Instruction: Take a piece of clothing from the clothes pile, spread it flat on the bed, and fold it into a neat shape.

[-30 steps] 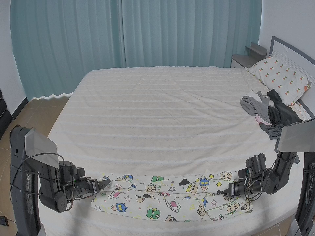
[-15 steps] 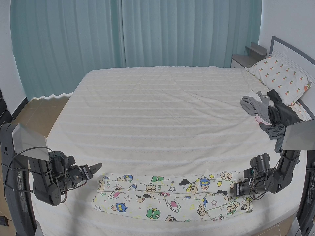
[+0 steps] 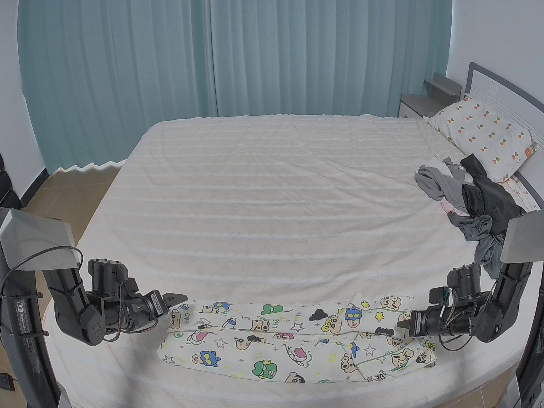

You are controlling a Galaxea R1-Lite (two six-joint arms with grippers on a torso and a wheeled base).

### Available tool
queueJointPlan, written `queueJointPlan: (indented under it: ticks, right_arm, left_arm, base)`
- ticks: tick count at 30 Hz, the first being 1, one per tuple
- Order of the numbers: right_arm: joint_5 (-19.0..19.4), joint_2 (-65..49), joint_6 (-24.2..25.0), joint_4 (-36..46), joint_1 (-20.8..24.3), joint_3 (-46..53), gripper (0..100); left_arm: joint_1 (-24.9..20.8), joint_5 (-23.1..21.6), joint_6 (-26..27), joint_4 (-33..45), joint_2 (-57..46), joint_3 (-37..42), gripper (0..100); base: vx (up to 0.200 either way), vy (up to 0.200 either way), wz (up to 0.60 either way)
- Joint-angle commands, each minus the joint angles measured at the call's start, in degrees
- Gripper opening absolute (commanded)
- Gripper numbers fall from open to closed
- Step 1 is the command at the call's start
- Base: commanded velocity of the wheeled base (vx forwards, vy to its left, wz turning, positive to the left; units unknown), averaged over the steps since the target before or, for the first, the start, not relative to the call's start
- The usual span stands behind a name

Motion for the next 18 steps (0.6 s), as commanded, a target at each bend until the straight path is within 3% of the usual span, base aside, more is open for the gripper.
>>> queueJointPlan:
  ticks: [1, 8, 12, 18]
  right_arm:
    - [0.5, 0.0, 0.2, -2.1, 0.3, 2.7, 0]
    - [0.5, 0.0, 0.2, -2.1, 0.3, 2.9, 0]
    - [0.5, 0.0, 0.2, -2.1, 0.4, 2.9, 0]
    - [0.5, -0.1, 0.2, -2.1, 0.4, 2.9, 0]
  left_arm:
    - [-0.2, -0.3, 0.0, 0.6, 1.5, -2.6, 100]
    - [-1.0, -0.3, 0.8, 0.8, 3.9, -5.4, 100]
    - [-1.2, 0.2, 5.3, 1.5, 4.7, -5.4, 100]
    - [-1.6, 0.8, 6.8, 1.5, 5.2, -4.9, 100]
  base:
    - [0.000, 0.000, 0.00]
    - [0.000, 0.000, 0.00]
    - [0.000, 0.000, 0.00]
    - [0.000, 0.000, 0.00]
